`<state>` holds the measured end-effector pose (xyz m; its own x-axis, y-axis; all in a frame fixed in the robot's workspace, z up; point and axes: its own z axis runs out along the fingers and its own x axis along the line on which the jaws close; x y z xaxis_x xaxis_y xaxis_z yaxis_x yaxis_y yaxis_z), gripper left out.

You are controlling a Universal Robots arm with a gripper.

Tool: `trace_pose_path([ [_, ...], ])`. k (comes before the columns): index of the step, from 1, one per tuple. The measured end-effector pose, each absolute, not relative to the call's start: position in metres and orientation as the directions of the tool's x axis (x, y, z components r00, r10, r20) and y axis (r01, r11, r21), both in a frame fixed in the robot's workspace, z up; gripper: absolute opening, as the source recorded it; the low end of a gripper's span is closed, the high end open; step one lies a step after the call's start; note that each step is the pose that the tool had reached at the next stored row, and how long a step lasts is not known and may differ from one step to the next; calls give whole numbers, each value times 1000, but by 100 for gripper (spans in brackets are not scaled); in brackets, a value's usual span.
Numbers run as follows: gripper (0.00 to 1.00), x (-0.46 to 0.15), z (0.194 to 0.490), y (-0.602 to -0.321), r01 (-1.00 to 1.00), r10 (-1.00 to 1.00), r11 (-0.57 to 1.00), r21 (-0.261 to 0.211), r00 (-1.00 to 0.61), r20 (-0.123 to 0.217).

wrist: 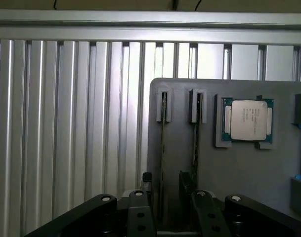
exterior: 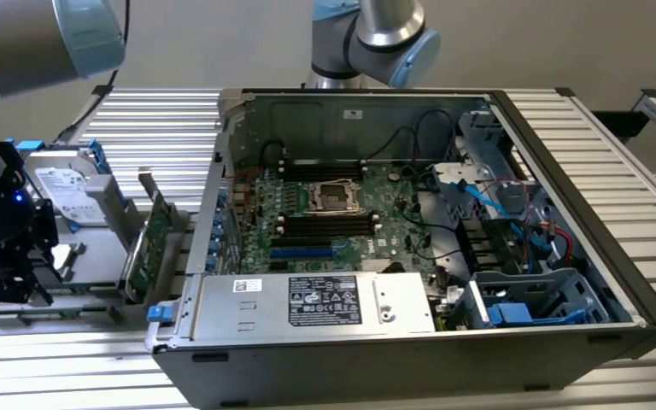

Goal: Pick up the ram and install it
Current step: 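Pick up the ram and move it above insertion slot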

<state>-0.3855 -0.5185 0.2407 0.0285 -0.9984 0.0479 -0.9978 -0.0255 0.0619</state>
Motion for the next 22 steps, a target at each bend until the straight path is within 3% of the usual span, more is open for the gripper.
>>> trace_pose_path([
  [22, 36, -393, 201, -520, -997, -997, -56, 62, 59, 48],
])
